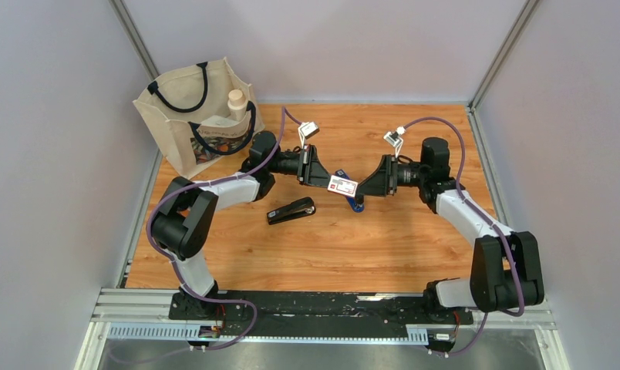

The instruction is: Load the staples into the stapler

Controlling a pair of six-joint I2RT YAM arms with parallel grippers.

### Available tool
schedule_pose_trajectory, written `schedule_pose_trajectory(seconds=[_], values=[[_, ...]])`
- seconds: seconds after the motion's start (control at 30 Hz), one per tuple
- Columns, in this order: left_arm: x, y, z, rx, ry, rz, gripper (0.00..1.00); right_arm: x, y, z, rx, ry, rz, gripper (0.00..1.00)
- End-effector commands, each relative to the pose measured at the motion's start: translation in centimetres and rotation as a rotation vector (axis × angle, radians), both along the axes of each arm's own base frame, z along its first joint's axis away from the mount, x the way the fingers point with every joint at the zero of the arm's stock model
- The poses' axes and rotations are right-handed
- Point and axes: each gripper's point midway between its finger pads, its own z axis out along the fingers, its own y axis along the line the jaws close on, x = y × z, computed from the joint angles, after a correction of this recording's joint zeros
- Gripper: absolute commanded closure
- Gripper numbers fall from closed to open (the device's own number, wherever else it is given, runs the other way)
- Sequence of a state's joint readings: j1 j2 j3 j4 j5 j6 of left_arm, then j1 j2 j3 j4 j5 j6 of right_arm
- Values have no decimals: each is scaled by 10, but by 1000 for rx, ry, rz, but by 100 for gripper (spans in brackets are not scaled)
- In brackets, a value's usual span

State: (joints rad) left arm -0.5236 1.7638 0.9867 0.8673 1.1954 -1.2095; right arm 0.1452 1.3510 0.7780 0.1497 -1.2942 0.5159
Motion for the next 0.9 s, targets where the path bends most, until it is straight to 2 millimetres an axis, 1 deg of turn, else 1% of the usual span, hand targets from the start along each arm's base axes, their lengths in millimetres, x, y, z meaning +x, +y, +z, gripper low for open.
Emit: schedule_pose_trajectory(seconds=[0.0, 0.13, 0.27, 0.5, 0.6, 0.7, 0.77, 0.87], values=[[0, 0, 20, -42, -112, 17, 100, 6, 7, 21, 31, -40, 28, 46], [1, -1, 15, -32, -107, 24, 100, 12, 7, 22, 29, -34, 4, 48], [4, -2, 7, -17, -96, 33, 100, 17, 8, 25, 30, -34, -34, 53], [4, -6, -2, 3, -86, 36, 100, 21, 10, 21, 23, -24, -59, 60], [3, -8, -6, 13, -81, 35, 100, 23, 10, 19, 13, -25, -75, 67], [4, -8, -7, 20, -85, 36, 95, 25, 8, 16, -17, -48, -105, 74], [3, -8, -9, 31, -81, 32, 90, 24, 7, 17, -21, -64, -110, 78], [3, -8, -10, 47, -82, 36, 80, 23, 6, 19, -22, -76, -113, 85]])
